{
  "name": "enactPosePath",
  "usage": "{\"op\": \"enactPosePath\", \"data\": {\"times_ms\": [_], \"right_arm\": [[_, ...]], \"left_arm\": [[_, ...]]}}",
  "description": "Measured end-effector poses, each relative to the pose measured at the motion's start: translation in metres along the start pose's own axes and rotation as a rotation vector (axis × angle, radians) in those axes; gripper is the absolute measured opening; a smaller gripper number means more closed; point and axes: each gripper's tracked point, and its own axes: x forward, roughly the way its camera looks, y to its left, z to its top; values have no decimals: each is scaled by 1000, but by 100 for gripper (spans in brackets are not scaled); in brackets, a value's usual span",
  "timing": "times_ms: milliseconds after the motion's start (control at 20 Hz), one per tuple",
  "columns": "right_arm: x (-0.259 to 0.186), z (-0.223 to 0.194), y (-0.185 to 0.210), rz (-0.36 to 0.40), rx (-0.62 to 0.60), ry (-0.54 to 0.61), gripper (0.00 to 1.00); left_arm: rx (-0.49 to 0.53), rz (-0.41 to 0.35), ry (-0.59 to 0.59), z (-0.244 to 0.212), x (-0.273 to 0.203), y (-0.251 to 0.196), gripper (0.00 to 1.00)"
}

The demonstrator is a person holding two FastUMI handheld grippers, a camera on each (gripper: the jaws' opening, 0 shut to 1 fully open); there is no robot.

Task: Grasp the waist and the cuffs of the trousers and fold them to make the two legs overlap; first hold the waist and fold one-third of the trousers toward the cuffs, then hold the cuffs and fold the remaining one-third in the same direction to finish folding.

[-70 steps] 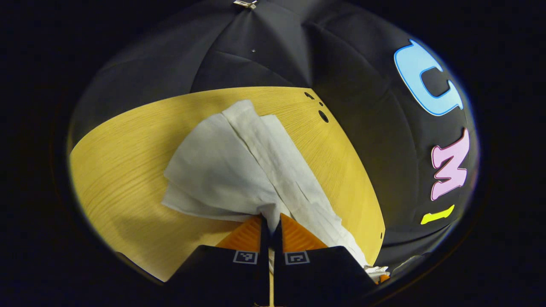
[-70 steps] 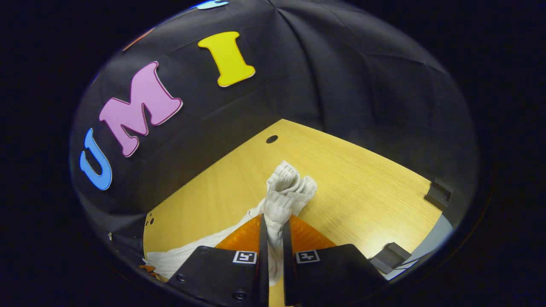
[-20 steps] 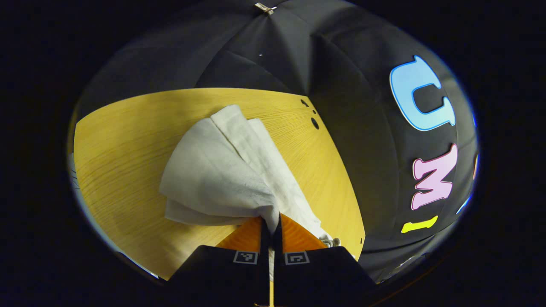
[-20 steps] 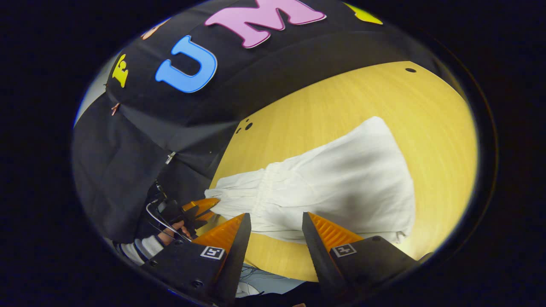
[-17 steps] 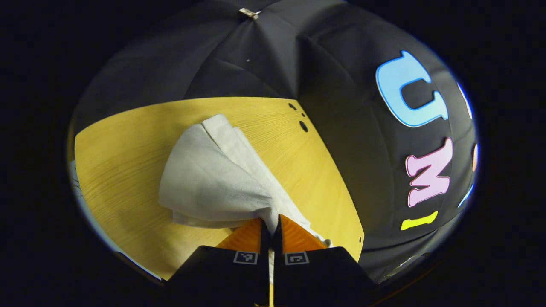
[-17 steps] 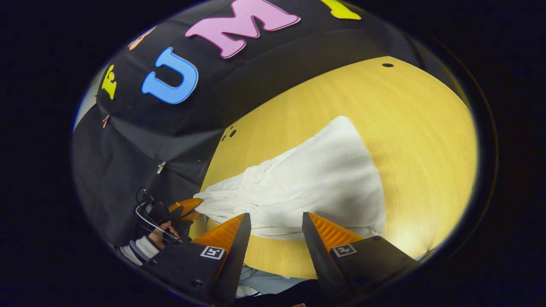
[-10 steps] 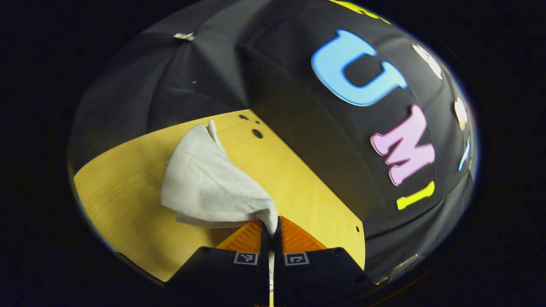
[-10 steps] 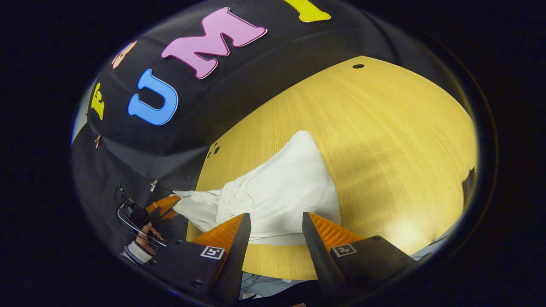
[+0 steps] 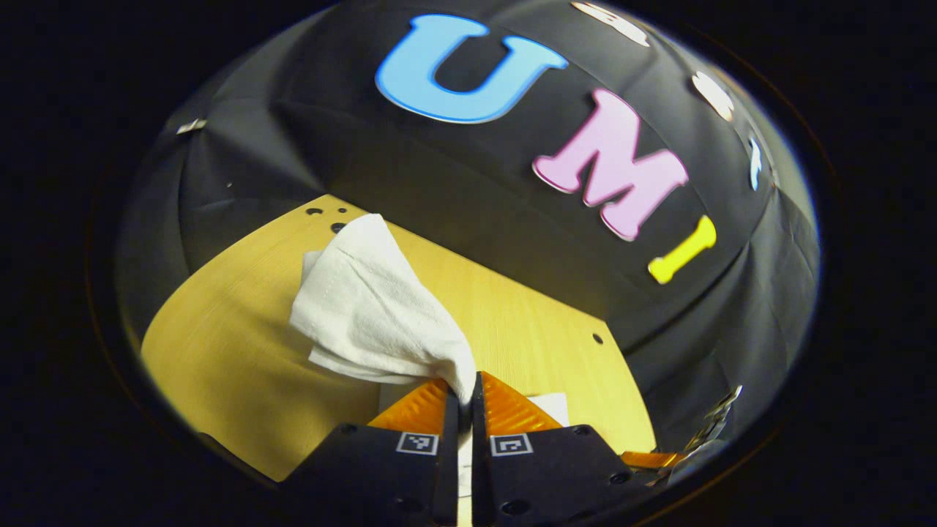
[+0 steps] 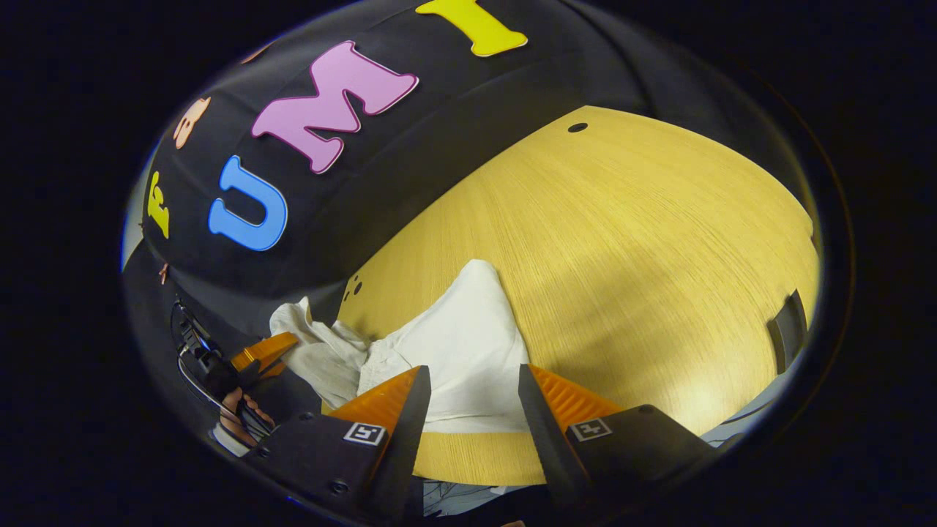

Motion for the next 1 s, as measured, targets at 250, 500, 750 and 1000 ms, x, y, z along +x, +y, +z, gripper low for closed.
{"op": "enactPosePath", "data": {"times_ms": [250, 500, 750, 1000], "right_arm": [[-9, 8, -11, -20, 34, -28, 76], [-13, 9, -16, -32, 46, -36, 76], [-16, 9, -18, -40, 60, -43, 76], [-14, 8, -15, -34, 51, -37, 76]], "left_arm": [[152, -125, 61, -29, -2, -59, 22], [255, -266, 114, -72, -16, -106, 59], [244, -321, 161, -95, -26, -117, 70], [213, -272, 184, -100, -29, -92, 69]]}}
